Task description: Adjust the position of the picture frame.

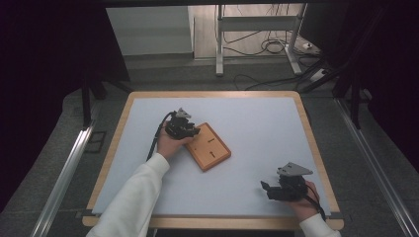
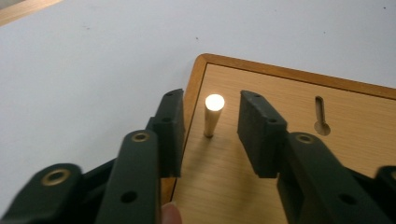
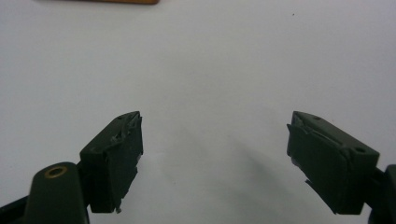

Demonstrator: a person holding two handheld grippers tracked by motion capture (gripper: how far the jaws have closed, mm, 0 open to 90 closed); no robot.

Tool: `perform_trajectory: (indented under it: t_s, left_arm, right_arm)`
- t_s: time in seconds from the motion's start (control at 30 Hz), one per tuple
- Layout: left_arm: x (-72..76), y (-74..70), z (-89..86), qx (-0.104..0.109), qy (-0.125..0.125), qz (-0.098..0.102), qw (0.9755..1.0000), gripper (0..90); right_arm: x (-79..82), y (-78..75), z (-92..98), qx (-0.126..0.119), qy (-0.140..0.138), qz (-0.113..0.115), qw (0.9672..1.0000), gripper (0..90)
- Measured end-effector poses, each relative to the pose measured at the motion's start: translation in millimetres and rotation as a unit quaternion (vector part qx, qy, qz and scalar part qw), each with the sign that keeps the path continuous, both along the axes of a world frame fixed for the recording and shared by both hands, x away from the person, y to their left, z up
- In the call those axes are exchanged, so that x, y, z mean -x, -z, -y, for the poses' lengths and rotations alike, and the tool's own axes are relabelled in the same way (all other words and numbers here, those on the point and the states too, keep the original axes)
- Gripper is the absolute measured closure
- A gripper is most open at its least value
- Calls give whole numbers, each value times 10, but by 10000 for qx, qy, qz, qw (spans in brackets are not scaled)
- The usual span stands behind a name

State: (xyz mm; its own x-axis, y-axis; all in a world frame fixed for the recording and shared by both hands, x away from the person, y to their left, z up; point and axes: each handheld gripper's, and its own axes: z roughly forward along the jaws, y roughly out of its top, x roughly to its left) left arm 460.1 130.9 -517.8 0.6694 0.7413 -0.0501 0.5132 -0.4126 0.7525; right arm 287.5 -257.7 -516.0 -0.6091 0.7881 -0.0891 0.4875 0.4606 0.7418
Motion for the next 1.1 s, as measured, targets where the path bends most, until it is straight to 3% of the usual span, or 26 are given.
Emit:
perform_trajectory:
  t_s: [0.03, 0.13, 0.2, 0.27, 0.37, 0.73, 1.1]
  left_arm:
    - [-4, 12, 10, 0, -5, -9, 10000, 642]
    - [-8, 26, 26, 66, -3, 7, 10000, 751]
    - [-3, 26, 43, -14, -48, 80, 10000, 811]
    - [-13, 30, 29, -3, -80, 66, 9999, 829]
    - [-32, 39, -7, 154, -92, -36, 9998, 838]
    - [-36, 35, -34, 299, -75, -92, 9995, 841]
    - [24, -45, -56, 222, 108, -92, 9997, 837]
  right_arm:
    - [-1, 2, 0, 6, -2, -3, 10000, 189]
    - [-6, 6, 3, 15, 12, -4, 10000, 189]
    - [-8, 8, 5, 33, 15, -8, 10000, 189]
    - [-8, 12, 4, 42, 24, -7, 10000, 189]
    - [-10, 14, 2, 54, 40, -6, 10000, 189]
    - [-17, 14, 7, 85, 65, 13, 9999, 189]
    - [-19, 13, 6, 101, 72, 29, 9999, 189]
